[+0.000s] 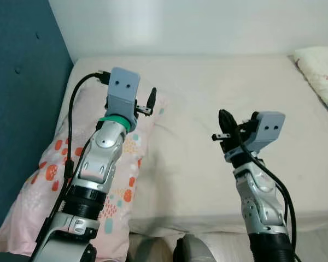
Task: Clean up the room
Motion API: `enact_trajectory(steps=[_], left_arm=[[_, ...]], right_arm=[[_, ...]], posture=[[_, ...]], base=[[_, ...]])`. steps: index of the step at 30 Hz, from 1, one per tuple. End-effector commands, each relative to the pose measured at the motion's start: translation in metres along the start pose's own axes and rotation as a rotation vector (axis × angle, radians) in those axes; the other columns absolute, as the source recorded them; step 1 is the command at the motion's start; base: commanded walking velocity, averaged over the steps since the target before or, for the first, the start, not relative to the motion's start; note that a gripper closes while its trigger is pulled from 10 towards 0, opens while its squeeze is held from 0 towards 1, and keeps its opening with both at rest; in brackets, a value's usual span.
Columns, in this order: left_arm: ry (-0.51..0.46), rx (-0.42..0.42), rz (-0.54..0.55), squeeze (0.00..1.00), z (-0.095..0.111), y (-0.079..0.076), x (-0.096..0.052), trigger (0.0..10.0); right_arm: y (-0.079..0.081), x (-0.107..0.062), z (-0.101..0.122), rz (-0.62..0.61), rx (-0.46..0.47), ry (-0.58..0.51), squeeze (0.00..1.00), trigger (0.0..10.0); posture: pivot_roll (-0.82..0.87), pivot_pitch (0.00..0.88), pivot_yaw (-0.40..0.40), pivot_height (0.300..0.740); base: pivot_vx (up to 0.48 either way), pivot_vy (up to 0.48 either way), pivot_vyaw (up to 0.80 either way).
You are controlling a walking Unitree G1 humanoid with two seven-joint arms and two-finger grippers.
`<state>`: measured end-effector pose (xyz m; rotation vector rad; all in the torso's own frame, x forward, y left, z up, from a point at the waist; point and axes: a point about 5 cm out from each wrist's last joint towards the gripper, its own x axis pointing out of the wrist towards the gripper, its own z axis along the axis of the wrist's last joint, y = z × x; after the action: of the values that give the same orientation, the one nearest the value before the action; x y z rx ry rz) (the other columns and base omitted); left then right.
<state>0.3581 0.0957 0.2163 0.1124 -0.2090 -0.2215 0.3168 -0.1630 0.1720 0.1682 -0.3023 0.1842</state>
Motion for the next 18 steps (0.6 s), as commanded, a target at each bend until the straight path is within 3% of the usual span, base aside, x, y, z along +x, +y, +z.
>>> enact_trajectory(steps=[1, 10, 15, 18], left_arm=[[-0.002, 0.017, -0.01, 0.0, -0.001, -0.005, 0.001, 10.0], [-0.049, 0.061, -0.07, 0.0, 0.003, -0.018, 0.0, 10.0], [-0.071, 0.088, -0.105, 0.0, 0.003, -0.027, -0.003, 10.0], [-0.064, 0.069, -0.118, 0.0, 0.002, -0.029, -0.003, 10.0]], right_arm=[[-0.003, -0.002, -0.002, -0.016, 0.002, 0.014, 0.0, 10.0], [-0.005, -0.002, -0.002, -0.046, 0.009, 0.017, 0.0, 10.0], [-0.005, -0.001, -0.003, -0.049, 0.018, 0.015, 0.0, 10.0], [-0.004, -0.002, -0.004, -0.048, 0.021, 0.017, 0.0, 10.0]], posture=[[-0.15, 0.012, 0.04, 0.733], [-0.15, 0.017, 0.041, 0.74], [-0.15, 0.02, 0.042, 0.74], [-0.15, 0.023, 0.043, 0.74]], base=[[0.0, 0.0, 0.0], [0.0, 0.0, 0.0], [0.0, -0.415, 0.0], [0.0, 0.0, 0.0]])
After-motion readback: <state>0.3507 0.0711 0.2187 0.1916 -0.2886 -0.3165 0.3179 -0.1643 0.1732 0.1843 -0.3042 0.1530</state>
